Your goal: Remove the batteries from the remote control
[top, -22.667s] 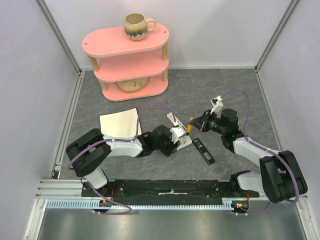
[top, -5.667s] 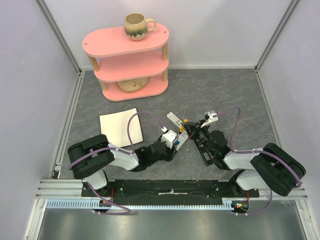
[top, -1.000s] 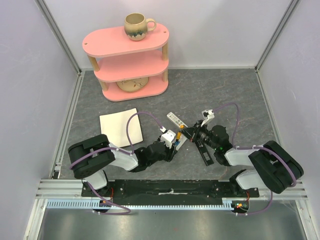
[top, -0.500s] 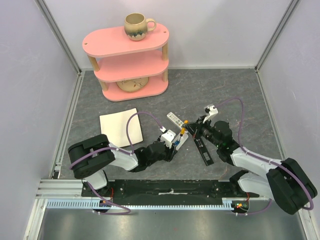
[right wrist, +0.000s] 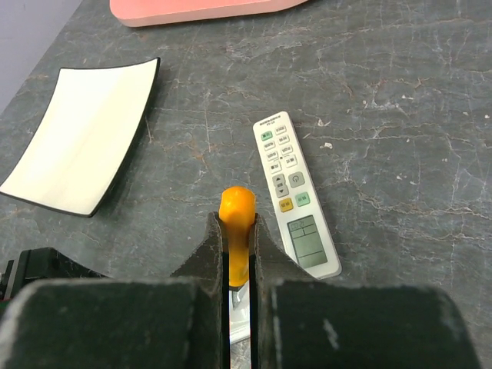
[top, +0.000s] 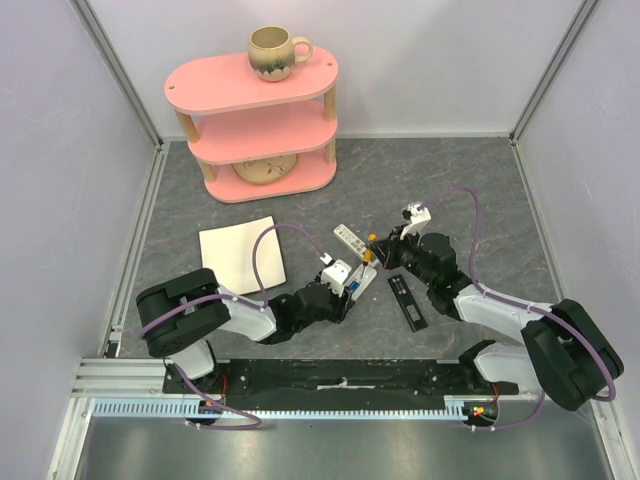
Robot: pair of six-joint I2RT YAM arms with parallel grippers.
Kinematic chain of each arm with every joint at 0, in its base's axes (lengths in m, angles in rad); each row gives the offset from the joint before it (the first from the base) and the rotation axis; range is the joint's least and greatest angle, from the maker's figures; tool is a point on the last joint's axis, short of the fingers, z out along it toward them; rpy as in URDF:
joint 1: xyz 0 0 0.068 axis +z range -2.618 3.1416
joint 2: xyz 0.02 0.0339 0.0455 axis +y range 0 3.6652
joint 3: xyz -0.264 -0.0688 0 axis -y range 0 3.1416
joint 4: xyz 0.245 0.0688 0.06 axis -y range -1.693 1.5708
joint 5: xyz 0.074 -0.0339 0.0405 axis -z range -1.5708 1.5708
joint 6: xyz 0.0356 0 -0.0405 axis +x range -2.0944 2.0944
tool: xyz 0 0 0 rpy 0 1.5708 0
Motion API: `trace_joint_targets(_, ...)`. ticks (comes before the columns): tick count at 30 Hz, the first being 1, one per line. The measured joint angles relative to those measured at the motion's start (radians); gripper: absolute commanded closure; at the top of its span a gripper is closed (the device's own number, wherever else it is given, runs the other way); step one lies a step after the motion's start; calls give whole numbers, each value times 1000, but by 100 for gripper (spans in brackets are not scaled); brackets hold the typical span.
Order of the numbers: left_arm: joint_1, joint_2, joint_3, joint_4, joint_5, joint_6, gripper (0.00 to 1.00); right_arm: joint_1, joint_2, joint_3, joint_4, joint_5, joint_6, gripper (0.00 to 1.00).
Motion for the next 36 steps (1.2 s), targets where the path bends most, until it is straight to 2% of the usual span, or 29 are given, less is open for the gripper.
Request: trace_joint_targets(36,0,7,3,3,-1,0,98,-2,-49,-78,71,-99,15,100)
